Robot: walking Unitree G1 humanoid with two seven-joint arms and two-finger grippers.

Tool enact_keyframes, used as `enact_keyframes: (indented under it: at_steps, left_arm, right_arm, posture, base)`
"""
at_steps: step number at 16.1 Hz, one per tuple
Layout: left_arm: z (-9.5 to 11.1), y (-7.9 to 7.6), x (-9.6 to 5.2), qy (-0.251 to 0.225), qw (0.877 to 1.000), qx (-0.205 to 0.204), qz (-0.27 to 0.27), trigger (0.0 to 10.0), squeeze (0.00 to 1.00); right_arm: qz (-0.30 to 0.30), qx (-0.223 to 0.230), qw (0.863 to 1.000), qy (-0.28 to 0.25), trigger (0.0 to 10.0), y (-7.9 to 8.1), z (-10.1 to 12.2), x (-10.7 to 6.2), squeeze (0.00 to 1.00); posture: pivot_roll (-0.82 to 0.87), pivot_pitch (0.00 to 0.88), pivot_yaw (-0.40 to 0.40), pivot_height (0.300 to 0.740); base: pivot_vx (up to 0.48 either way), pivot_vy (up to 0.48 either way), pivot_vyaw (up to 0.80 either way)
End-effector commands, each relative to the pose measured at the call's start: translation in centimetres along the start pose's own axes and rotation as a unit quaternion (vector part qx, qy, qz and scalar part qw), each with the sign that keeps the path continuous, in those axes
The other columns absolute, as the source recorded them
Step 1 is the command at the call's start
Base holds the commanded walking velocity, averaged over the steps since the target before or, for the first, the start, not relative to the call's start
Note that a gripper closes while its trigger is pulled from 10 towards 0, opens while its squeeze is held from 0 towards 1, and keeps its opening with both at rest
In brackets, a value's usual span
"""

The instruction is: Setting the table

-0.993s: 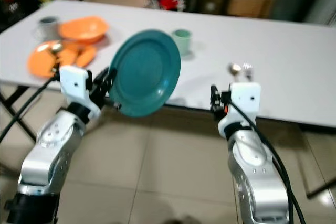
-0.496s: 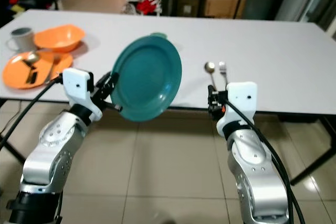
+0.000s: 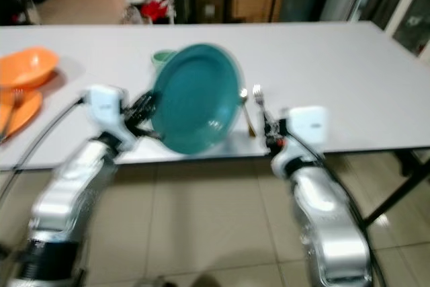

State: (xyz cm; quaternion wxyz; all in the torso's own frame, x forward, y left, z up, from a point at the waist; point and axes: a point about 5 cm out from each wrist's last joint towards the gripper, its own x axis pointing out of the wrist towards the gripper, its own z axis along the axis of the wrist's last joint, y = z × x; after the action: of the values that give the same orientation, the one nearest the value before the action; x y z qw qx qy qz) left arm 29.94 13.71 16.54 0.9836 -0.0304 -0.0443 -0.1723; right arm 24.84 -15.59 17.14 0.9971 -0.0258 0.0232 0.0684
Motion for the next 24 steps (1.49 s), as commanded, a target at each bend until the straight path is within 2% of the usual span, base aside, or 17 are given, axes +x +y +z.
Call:
enact_keyframes:
  at_steps: [1,3,4,6,9,10,11,12,13,16,18,20,22,24]
  left_arm:
    - [0.1,-0.7,0.3,-0.004,1.0,-0.005,-0.01,10.0,0.0]
    - [0.1,-0.5,0.2,-0.007,1.0,-0.007,-0.005,10.0,0.0]
    - [0.1,-0.1,0.1,-0.007,1.0,-0.013,0.007,10.0,0.0]
    - [0.0,0.0,0.1,-0.004,1.0,-0.021,0.013,10.0,0.0]
    - [0.1,0.5,0.4,-0.008,0.989,-0.145,0.042,10.0,0.0]
    - [-0.5,0.8,0.5,0.018,0.98,-0.191,0.049,10.0,0.0]
    - [-1.2,1.0,0.6,0.044,0.976,-0.207,0.05,10.0,0.0]
    - [-1.7,1.2,0.7,0.067,0.968,-0.235,0.053,10.0,0.0]
    - [-2.2,1.3,1.1,0.095,0.952,-0.285,0.054,10.0,0.0]
    - [-2.8,1.7,1.7,0.132,0.931,-0.333,0.066,10.0,0.0]
    - [-4.4,1.9,2.2,0.197,0.905,-0.366,0.092,10.0,0.0]
    - [-5.5,1.8,2.9,0.236,0.87,-0.42,0.104,10.0,0.0]
    - [-6.4,2.1,3.3,0.251,0.857,-0.427,0.14,10.0,0.0]
    - [-7.3,3.1,3.5,0.251,0.839,-0.446,0.184,10.0,0.0]
  right_arm:
    - [-0.003,0.001,1.0,-0.001,10.0,-0.5,0.2,-0.1,0.0]
    - [0.031,-0.002,1.0,0.001,10.0,-0.1,0.2,-0.1,0.0]
    - [0.07,-0.003,0.998,0.004,10.0,0.3,0.2,-0.1,0.0]
    - [0.083,-0.008,0.996,0.006,10.0,0.2,0.2,-0.2,0.0]
    - [0.108,0.003,0.994,0.007,10.0,-0.3,0.6,-0.3,0.0]
    - [0.119,0.008,0.993,0.011,10.0,-0.6,0.7,-0.3,0.0]
    - [0.128,0.012,0.992,0.011,10.0,-0.7,0.8,-0.3,0.0]
    - [0.14,0.017,0.99,0.014,10.0,-0.7,0.9,-0.4,0.0]
    - [0.165,0.021,0.986,0.017,10.0,-0.8,1.2,-0.5,0.0]
    - [0.197,0.019,0.98,0.025,10.0,-0.9,1.5,-0.6,0.0]
    - [0.232,0.009,0.972,0.043,10.0,-0.8,1.5,-0.8,0.0]
    - [0.264,0.008,0.962,0.065,10.0,-0.6,1.4,-1.1,0.0]
    - [0.283,0.001,0.956,0.075,10.0,-0.5,1.4,-1.3,0.0]
    - [0.291,-0.006,0.953,0.08,10.0,-0.5,1.4,-1.5,0.0]
  posture:
    - [0.0,0.0,0.021,0.74]
    - [0.01,0.0,0.015,0.74]
    - [0.01,0.0,0.012,0.74]
    - [0.01,0.0,0.011,0.74]
    - [0.01,0.0,0.011,0.74]
    - [0.01,0.0,0.016,0.74]
    - [0.01,0.0,0.02,0.74]
    - [0.0,0.0,0.023,0.74]
    - [0.0,0.0,0.025,0.74]
    - [0.0,0.0,0.034,0.74]
    - [-0.01,0.0,0.037,0.74]
    - [-0.01,0.0,0.037,0.74]
    - [-0.01,0.0,0.04,0.74]
    - [-0.02,0.0,0.042,0.74]
  base:
    - [0.3,0.0,0.0]
    - [0.3,0.0,0.0]
    - [0.292,0.0,0.0]
    - [0.133,0.0,0.0]
    - [0.0,0.0,0.0]
    - [0.0,0.0,0.0]
    - [0.0,0.0,0.0]
    - [0.0,0.0,0.0]
    - [0.0,0.0,0.0]
    - [0.0,0.0,0.0]
    - [0.0,0.0,0.0]
    - [0.0,0.0,0.0]
    - [0.0,0.0,0.0]
    - [0.0,0.0,0.0]
